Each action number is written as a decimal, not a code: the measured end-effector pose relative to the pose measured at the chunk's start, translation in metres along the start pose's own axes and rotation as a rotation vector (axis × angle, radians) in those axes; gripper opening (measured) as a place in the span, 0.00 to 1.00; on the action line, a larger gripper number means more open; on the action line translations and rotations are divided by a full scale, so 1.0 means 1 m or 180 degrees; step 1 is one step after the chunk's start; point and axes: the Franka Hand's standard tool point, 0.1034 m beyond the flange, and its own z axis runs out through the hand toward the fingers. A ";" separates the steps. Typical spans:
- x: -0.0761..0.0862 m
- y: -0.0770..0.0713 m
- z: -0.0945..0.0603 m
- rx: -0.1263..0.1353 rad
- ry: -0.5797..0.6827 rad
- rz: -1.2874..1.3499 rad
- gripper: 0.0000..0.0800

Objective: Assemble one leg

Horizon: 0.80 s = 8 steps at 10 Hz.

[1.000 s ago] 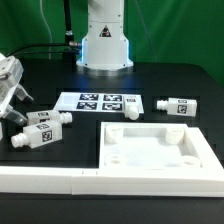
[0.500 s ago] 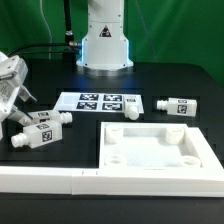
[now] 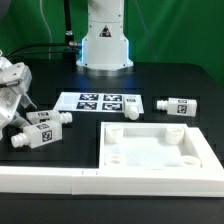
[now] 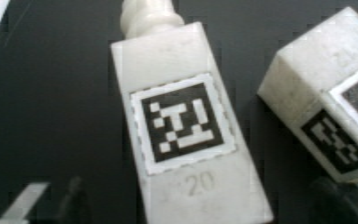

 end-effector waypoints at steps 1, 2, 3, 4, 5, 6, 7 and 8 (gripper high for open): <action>0.000 0.000 0.000 -0.0002 -0.0001 0.0001 0.48; 0.000 0.000 0.001 -0.0003 -0.0001 0.0003 0.48; 0.000 0.000 0.000 -0.0003 -0.0001 0.0002 0.36; 0.000 0.000 0.000 -0.0003 -0.0001 0.0002 0.36; 0.000 0.000 0.001 -0.0003 -0.0001 0.0002 0.36; 0.000 0.000 0.001 -0.0003 -0.0001 0.0002 0.36; 0.000 0.000 0.001 -0.0003 -0.0001 0.0002 0.36; 0.000 0.000 0.001 -0.0003 -0.0001 0.0002 0.36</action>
Offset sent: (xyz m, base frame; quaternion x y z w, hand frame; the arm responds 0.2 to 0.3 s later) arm 0.0000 0.0000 0.0000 0.0000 0.0000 0.0000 1.0000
